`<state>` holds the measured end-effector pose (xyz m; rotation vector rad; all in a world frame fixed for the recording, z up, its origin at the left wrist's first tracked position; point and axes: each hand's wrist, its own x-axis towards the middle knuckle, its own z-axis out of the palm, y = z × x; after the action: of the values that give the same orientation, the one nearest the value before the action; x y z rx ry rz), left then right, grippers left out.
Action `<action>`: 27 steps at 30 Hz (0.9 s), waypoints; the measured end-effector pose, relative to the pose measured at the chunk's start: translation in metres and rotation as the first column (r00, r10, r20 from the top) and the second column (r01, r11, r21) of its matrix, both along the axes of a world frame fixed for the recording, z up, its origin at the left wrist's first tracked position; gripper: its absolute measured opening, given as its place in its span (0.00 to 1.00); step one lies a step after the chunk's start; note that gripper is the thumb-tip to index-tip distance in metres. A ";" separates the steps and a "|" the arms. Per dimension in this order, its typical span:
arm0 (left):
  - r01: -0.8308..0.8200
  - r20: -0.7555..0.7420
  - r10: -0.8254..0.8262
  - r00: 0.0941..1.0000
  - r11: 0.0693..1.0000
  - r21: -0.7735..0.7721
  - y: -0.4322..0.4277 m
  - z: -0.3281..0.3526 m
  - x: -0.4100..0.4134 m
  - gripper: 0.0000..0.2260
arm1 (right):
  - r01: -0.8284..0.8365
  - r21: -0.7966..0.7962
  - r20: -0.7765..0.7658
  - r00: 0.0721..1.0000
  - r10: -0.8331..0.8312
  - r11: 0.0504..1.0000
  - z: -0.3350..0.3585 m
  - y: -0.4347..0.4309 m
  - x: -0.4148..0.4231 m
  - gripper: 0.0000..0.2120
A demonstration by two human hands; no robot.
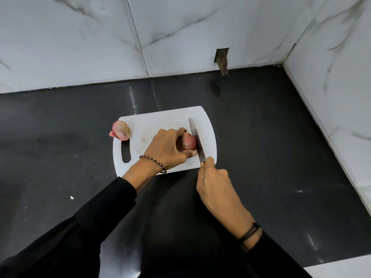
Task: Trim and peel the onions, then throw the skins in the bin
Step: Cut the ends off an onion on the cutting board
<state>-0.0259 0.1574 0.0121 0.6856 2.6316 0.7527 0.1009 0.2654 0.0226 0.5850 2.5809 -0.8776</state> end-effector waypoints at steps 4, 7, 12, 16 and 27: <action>0.003 -0.010 -0.003 1.000 1.000 -0.006 0.002 0.000 0.001 0.21 | 0.016 -0.020 -0.037 0.999 -0.016 1.000 0.001 0.000 -0.012 0.08; 0.000 -0.032 -0.001 0.999 1.000 -0.020 0.002 0.002 0.002 0.22 | 0.004 -0.044 -0.057 0.998 -0.007 0.999 -0.001 0.002 -0.022 0.08; 0.000 -0.028 -0.002 1.000 0.998 -0.055 0.004 0.005 0.001 0.24 | 0.008 -0.035 -0.046 0.999 -0.010 0.999 -0.004 0.002 -0.014 0.09; 0.026 -0.039 -0.030 0.999 0.994 -0.108 0.008 0.009 0.001 0.28 | 0.021 -0.011 0.003 1.000 -0.021 1.000 -0.012 -0.002 0.004 0.10; 0.082 -0.048 -0.092 0.995 0.979 -0.186 0.013 0.013 0.001 0.33 | 0.023 -0.018 -0.070 0.997 -0.025 1.000 -0.019 -0.001 -0.012 0.11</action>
<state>-0.0253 0.1707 0.0253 0.7730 2.6589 0.4650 0.0893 0.2644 0.0032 0.5914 2.6307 -0.9436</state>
